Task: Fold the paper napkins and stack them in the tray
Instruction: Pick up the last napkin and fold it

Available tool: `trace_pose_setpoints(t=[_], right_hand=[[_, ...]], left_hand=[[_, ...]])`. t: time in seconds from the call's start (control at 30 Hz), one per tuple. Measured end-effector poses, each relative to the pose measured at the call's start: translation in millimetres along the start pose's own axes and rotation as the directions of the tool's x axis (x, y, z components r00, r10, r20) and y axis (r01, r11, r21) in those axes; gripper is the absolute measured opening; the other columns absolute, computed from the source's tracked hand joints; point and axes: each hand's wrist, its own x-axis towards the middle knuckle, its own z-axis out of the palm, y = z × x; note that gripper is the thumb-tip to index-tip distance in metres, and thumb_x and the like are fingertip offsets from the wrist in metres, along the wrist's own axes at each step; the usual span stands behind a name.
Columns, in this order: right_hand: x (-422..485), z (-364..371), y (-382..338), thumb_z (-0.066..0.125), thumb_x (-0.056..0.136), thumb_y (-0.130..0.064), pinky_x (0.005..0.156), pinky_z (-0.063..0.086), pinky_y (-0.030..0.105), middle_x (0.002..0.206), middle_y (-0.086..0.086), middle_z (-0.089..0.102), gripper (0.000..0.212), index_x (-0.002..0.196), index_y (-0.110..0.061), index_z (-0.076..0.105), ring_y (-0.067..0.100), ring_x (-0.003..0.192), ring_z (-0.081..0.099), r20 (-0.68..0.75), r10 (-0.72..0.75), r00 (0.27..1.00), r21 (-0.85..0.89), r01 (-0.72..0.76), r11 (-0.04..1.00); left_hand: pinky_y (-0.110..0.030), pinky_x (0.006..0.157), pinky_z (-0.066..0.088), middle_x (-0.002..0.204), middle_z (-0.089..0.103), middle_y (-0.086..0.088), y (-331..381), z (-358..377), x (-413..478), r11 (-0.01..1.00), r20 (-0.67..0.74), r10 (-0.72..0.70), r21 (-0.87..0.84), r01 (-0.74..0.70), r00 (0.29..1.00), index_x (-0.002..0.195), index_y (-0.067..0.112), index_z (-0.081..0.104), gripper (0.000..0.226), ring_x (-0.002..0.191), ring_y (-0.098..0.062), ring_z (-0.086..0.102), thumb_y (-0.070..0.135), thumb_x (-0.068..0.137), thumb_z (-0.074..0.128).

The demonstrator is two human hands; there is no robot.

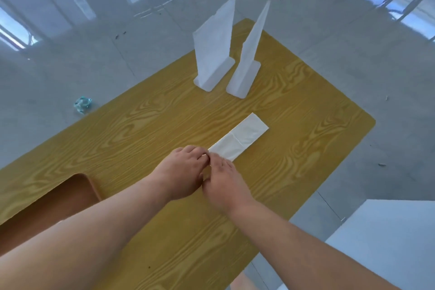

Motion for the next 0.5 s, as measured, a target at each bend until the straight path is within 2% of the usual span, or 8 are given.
trace_pose_setpoints(t=[0.13, 0.23, 0.3, 0.37, 0.43, 0.5], right_hand=[[4.7, 33.6, -42.0, 0.055, 0.096, -0.013, 0.114, 0.036, 0.035, 0.153, 0.003, 0.05, 0.064, 0.156, -0.016, 0.034, 0.02, 0.14, 0.041, 0.094, -0.04, 0.995, 0.1, 0.03, 0.995], [4.1, 60.1, -70.2, 0.052, 0.094, -0.011, 0.107, 0.042, 0.032, 0.149, 0.003, 0.053, 0.063, 0.155, -0.018, 0.035, 0.02, 0.136, 0.048, 0.183, -0.063, 0.981, 0.171, 0.032, 0.985], [2.2, 76.0, -83.0, 0.05, 0.094, -0.011, 0.093, 0.043, 0.026, 0.145, 0.002, 0.056, 0.065, 0.156, -0.024, 0.033, 0.018, 0.124, 0.056, 0.241, -0.077, 0.967, 0.184, 0.032, 0.982], [1.4, 91.0, -92.1, 0.049, 0.094, -0.014, 0.086, 0.04, 0.022, 0.143, -0.001, 0.058, 0.068, 0.157, -0.03, 0.029, 0.013, 0.108, 0.06, 0.306, -0.095, 0.947, 0.175, 0.042, 0.984], [1.7, 99.7, -98.2, 0.048, 0.094, -0.015, 0.09, 0.039, 0.023, 0.145, -0.001, 0.058, 0.067, 0.156, -0.031, 0.03, 0.016, 0.114, 0.06, 0.358, -0.132, 0.924, 0.16, 0.079, 0.984], [2.8, 100.3, -98.2, 0.049, 0.093, -0.012, 0.1, 0.04, 0.025, 0.144, 0.0, 0.059, 0.06, 0.151, -0.025, 0.042, 0.018, 0.126, 0.054, 0.334, -0.211, 0.919, 0.115, 0.183, 0.976]], left_hand=[[-0.038, 0.108, 0.046, 0.147, 0.056, 0.002, -30.1, 8.0, -46.2, 0.994, 0.023, -0.107, 0.016, 0.107, 0.994, 0.145, 0.019, 0.054, 0.053, 0.132, -0.022, 0.053, 0.043, 0.098, 0.053], [-0.04, 0.102, 0.051, 0.139, 0.062, -0.002, -49.6, 13.5, -84.8, 0.982, 0.071, -0.188, 0.026, 0.187, 0.98, 0.14, 0.016, 0.06, 0.053, 0.125, -0.025, 0.059, 0.04, 0.093, 0.057], [-0.042, 0.094, 0.056, 0.127, 0.069, -0.005, -60.4, 17.2, -106.7, 0.973, 0.088, -0.231, 0.041, 0.228, 0.969, 0.131, 0.014, 0.067, 0.049, 0.114, -0.028, 0.066, 0.038, 0.089, 0.065], [-0.042, 0.089, 0.058, 0.12, 0.072, -0.005, -70.0, 22.5, -126.7, 0.959, 0.108, -0.282, 0.045, 0.278, 0.953, 0.128, 0.014, 0.071, 0.047, 0.106, -0.029, 0.068, 0.041, 0.09, 0.068], [-0.042, 0.09, 0.055, 0.123, 0.069, -0.002, -76.6, 29.5, -142.4, 0.946, 0.112, -0.323, 0.035, 0.321, 0.94, 0.133, 0.018, 0.068, 0.048, 0.109, -0.027, 0.067, 0.044, 0.093, 0.063], [-0.04, 0.092, 0.052, 0.127, 0.066, 0.002, -79.1, 36.7, -153.7, 0.935, 0.098, -0.353, -0.003, 0.355, 0.93, 0.134, 0.025, 0.066, 0.046, 0.113, -0.025, 0.064, 0.046, 0.094, 0.057]])
